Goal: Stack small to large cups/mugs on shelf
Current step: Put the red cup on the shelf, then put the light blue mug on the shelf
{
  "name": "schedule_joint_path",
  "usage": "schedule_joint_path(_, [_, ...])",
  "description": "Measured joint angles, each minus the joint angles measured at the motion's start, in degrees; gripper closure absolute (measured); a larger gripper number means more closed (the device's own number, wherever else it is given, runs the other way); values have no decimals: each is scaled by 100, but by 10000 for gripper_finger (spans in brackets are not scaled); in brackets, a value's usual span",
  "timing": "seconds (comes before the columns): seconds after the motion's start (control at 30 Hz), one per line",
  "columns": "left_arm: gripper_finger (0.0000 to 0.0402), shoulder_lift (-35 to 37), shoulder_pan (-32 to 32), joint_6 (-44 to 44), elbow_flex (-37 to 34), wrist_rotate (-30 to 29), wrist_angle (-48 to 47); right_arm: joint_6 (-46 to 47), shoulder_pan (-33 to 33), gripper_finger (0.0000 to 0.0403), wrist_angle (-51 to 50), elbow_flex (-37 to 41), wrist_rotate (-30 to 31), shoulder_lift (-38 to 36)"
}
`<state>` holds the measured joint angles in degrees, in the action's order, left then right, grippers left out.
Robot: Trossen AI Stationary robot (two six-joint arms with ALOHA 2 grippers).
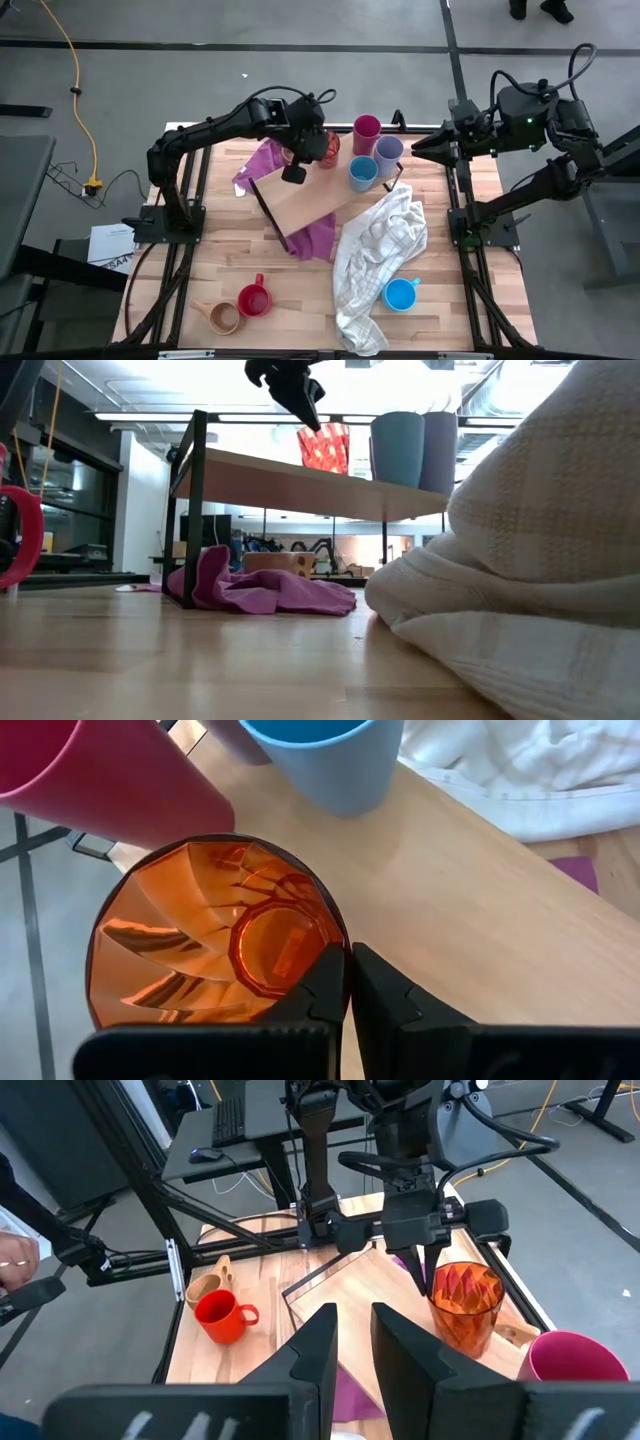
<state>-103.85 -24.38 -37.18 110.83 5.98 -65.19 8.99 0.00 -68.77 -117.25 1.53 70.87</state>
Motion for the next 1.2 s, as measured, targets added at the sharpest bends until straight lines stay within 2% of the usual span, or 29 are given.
schedule_joint_path(0.67, [400,-2,0,-8,2,216,81,-4,1,345,0,0,3,0])
schedule_joint_path(1.0, [358,-2,0,-54,21,235,76,-4,1,345,0,0,3,0])
schedule_joint_path(1.2, [358,-4,0,-56,291,209,197,-4,1,345,-1,0,5,0])
